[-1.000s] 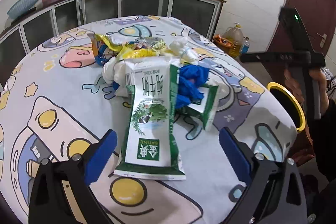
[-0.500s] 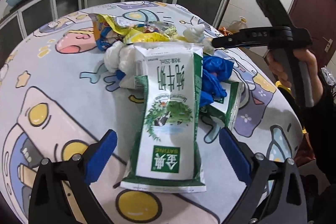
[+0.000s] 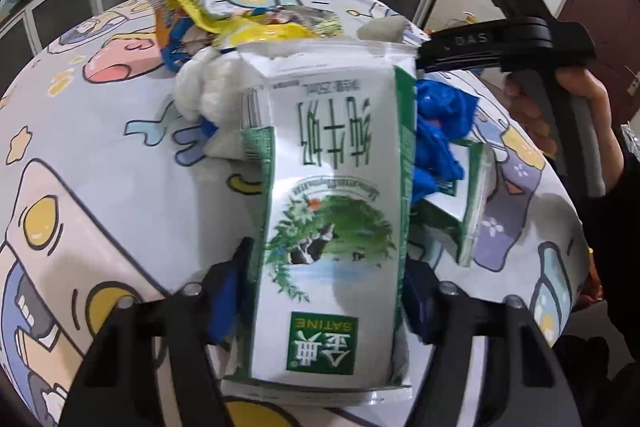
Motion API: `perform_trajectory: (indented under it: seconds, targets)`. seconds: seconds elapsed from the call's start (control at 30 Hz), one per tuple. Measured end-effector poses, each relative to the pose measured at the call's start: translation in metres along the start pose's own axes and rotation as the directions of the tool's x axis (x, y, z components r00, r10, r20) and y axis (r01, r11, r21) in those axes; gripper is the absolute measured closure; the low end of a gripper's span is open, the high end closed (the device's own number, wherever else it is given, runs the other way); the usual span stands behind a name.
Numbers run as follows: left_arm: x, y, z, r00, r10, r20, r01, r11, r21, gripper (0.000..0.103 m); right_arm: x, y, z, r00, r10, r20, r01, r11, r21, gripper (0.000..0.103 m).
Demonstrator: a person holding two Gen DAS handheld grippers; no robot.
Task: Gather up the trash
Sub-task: 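Grasp the green-white milk carton with the left tool while the right tool grasps the white diaper, then carry the milk carton and diaper with both tools over the bin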
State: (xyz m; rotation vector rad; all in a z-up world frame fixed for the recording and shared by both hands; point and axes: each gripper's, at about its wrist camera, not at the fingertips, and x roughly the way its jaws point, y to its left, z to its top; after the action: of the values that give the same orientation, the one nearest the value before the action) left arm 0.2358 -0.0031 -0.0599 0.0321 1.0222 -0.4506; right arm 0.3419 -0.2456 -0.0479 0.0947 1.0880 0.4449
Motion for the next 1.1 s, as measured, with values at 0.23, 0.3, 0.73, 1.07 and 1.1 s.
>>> perform_trajectory:
  seconds: [0.23, 0.3, 0.73, 1.07, 1.1]
  targets:
    - [-0.024, 0.003, -0.007, 0.999, 0.018, 0.035, -0.017, 1.000, -0.015, 0.043, -0.029, -0.006, -0.007, 0.997, 0.069, 0.042, -0.070, 0.997, 0.040, 0.074]
    - [-0.034, 0.005, -0.009, 0.998, 0.021, 0.052, -0.019, 0.999, -0.028, 0.043, -0.041, -0.009, -0.009, 0.995, 0.079, 0.062, -0.083, 0.995, 0.057, 0.074]
    - [-0.079, 0.008, -0.024, 0.986, 0.077, 0.145, -0.068, 0.996, -0.061, 0.044, -0.109, -0.029, -0.056, 0.985, 0.086, 0.148, -0.101, 0.990, 0.101, 0.074]
    - [-0.112, -0.015, -0.026, 0.976, 0.056, 0.210, -0.050, 0.998, -0.030, 0.043, -0.159, -0.052, -0.103, 0.973, 0.072, 0.219, -0.105, 0.984, 0.142, 0.074]
    - [-0.113, -0.019, -0.026, 0.975, 0.051, 0.215, -0.047, 0.999, -0.023, 0.043, -0.164, -0.056, -0.110, 0.972, 0.064, 0.226, -0.100, 0.983, 0.152, 0.074]
